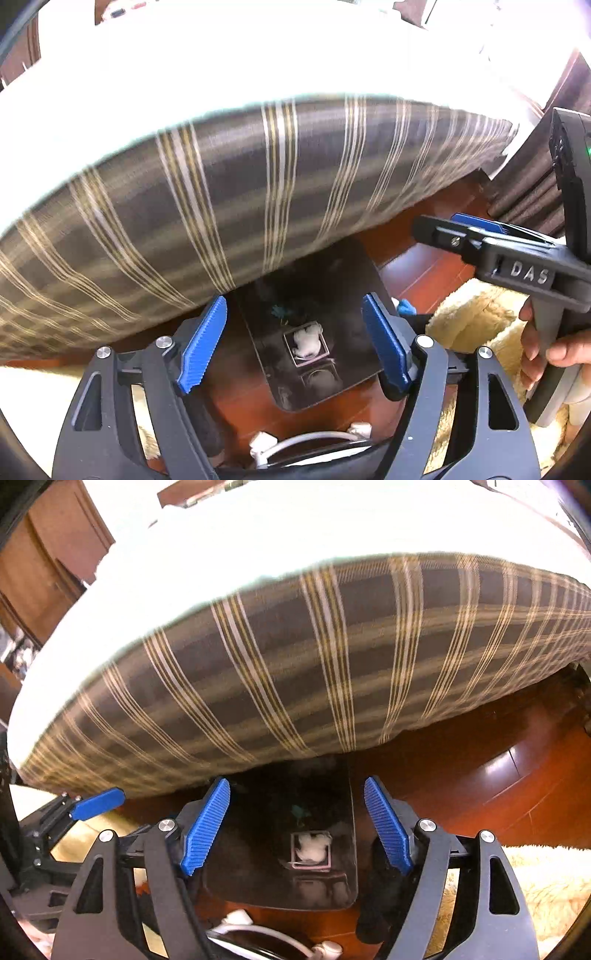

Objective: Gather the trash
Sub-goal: 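Open both tools to drop the ornament and yarn into the bin, then raise both tools back over the bed, then grasp the striped cloth with the left tool while the right tool grasps the yellow-capped tube, then carry the cloth and tube down to the black bin, then open both tools to drop the cloth and tube into the bin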

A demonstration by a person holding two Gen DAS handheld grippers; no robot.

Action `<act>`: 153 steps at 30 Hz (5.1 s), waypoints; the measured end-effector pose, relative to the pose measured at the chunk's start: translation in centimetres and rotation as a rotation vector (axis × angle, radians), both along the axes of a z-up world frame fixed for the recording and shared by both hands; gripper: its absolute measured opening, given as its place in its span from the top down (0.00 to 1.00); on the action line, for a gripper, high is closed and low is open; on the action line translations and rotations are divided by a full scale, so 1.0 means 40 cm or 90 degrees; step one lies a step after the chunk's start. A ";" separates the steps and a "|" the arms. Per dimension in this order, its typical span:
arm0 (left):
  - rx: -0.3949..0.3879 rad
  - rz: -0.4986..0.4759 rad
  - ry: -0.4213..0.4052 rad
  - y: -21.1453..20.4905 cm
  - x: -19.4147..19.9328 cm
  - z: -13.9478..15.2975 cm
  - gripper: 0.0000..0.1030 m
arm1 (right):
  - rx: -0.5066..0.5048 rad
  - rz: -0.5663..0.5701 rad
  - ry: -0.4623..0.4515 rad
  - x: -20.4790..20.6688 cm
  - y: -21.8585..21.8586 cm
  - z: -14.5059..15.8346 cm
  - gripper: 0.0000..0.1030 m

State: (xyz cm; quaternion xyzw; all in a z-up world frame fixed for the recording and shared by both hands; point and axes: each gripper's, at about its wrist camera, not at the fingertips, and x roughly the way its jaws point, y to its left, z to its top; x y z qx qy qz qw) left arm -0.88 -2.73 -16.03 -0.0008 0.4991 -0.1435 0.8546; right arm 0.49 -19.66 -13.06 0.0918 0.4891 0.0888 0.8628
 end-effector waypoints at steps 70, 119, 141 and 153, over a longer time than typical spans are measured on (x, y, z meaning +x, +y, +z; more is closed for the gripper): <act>0.020 0.151 -0.125 0.270 0.387 0.317 0.73 | -0.031 0.248 -0.147 0.450 0.408 0.209 0.55; -0.073 -0.080 -0.020 -0.037 -0.034 0.119 0.73 | 0.012 0.098 0.003 -0.116 0.073 0.005 0.79; -0.031 -0.046 0.118 -0.073 0.033 -0.170 0.73 | -0.037 0.086 0.110 -0.015 0.122 -0.217 0.78; -0.024 -0.041 0.102 -0.065 0.023 -0.153 0.58 | -0.020 0.039 0.084 -0.027 0.083 -0.188 0.65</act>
